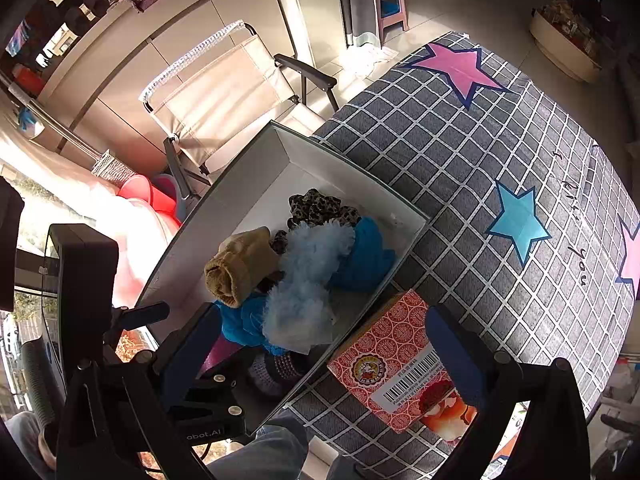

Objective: Organize soft objects
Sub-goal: 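Open both grippers to drop the mitten and boa, then withdraw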

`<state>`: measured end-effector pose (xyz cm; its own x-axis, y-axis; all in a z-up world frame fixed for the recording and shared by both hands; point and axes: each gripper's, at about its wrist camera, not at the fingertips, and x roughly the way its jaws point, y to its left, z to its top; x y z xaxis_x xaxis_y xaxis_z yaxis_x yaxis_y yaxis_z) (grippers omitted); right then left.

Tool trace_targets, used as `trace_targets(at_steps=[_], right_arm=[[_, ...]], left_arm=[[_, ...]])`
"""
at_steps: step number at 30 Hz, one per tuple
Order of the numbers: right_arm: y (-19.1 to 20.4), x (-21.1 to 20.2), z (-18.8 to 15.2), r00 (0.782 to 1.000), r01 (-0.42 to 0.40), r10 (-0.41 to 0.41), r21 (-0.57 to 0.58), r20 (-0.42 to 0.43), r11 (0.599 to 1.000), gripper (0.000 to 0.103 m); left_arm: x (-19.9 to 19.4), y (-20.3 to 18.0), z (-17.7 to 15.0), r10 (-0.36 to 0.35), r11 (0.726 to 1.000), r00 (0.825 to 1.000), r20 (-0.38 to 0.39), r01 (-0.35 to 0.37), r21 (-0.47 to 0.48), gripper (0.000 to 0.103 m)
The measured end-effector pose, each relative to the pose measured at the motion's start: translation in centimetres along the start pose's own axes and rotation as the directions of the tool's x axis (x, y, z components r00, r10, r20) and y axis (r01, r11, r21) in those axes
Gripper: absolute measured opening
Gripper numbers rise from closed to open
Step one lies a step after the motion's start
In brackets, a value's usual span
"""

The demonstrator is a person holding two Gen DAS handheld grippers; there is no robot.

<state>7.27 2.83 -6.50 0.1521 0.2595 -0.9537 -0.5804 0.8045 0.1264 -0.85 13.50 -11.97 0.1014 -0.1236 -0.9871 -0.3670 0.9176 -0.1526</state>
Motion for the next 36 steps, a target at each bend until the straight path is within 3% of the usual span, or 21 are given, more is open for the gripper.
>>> trace_targets(at_steps=[5,12,33,36], right_arm=[[-0.1,-0.2,-0.6,1.000,0.002,-0.002,0.020,0.004,1.000,0.102],[0.4,-0.3,-1.4,1.000,0.009,-0.009,0.007,0.003,1.000,0.102],[2.1,-0.7,-1.9,1.000,-0.014,0.014,-0.009,0.006,1.000,0.102],[2.1,-1.0,-1.8,1.000,-0.010,0.010,-0.011,0.014,1.000,0.102]], left_arm=[[-0.2,0.2,-0.3,-0.029,0.999,0.999,-0.013,0.029,-0.028,0.103],[-1.5,0.3,-0.3,0.097,0.995,0.994,0.049,-0.098,0.013,0.103],[-2.1,1.2,-1.4,0.137,0.991,0.990,0.041,-0.137,0.004,0.103],[-2.7,1.6,-1.4,0.095,0.995,0.992,0.081,-0.094,-0.019,0.103]])
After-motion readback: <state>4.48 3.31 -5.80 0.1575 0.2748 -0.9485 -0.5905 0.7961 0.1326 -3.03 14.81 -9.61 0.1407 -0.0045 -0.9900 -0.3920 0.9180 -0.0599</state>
